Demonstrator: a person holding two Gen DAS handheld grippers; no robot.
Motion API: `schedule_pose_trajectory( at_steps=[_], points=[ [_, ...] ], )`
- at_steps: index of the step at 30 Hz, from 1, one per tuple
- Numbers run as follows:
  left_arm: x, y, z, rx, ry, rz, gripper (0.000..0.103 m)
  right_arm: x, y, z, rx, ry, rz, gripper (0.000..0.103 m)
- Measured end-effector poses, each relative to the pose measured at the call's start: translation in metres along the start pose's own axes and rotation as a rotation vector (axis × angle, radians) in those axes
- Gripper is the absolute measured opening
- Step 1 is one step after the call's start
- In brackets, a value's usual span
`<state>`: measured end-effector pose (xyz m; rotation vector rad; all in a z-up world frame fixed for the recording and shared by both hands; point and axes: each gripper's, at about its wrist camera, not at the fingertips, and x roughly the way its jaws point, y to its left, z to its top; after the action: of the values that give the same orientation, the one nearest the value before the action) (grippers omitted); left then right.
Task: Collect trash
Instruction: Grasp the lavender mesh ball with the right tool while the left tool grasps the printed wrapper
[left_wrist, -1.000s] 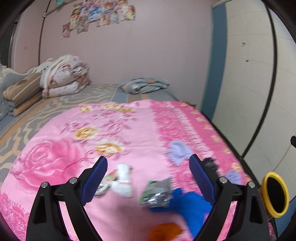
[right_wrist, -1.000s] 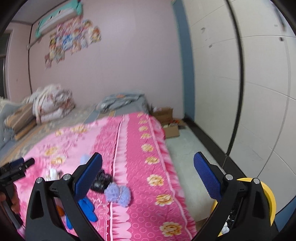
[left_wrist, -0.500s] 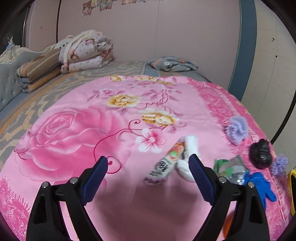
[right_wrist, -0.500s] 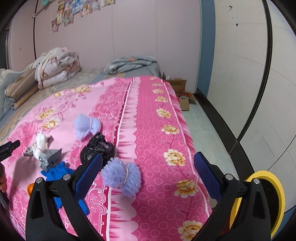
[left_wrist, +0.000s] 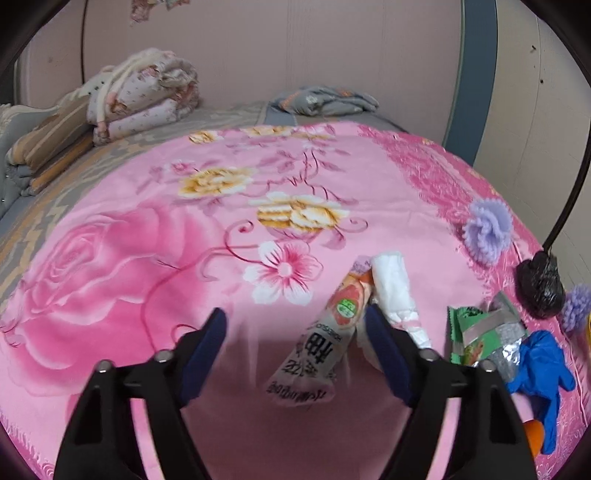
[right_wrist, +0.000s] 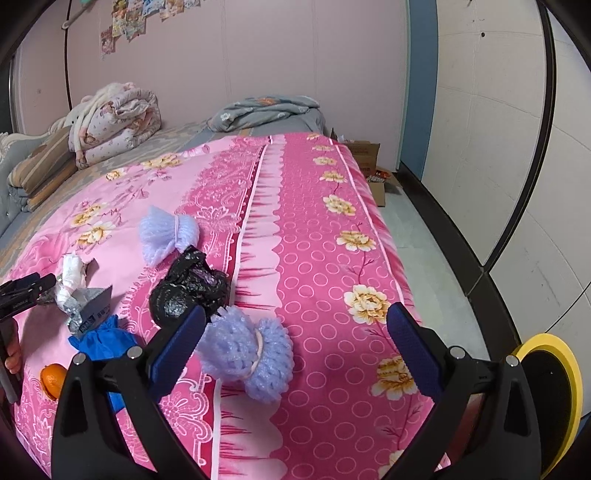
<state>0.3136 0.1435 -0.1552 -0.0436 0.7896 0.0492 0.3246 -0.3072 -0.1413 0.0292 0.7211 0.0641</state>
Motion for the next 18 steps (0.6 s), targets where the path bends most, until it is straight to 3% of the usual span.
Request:
schedule_pose_trajectory(
  at_steps=[6,15,18],
  points=[
    [0.015,-0.004,-0.004,0.012,0.046,-0.038,0.039,0.019,0.003,-0.006,0.002,0.046,0.024,0.086],
    [0.014,-0.001,-0.005,-0.007,0.035,-0.046,0.034,0.03,0.018,-0.01,-0.031,0.086,0.081,0.053],
    [0.012,0.003,-0.003,-0.026,0.029,-0.039,0.033,0.031,0.018,-0.01,-0.017,0.098,0.099,0.034]
  ],
)
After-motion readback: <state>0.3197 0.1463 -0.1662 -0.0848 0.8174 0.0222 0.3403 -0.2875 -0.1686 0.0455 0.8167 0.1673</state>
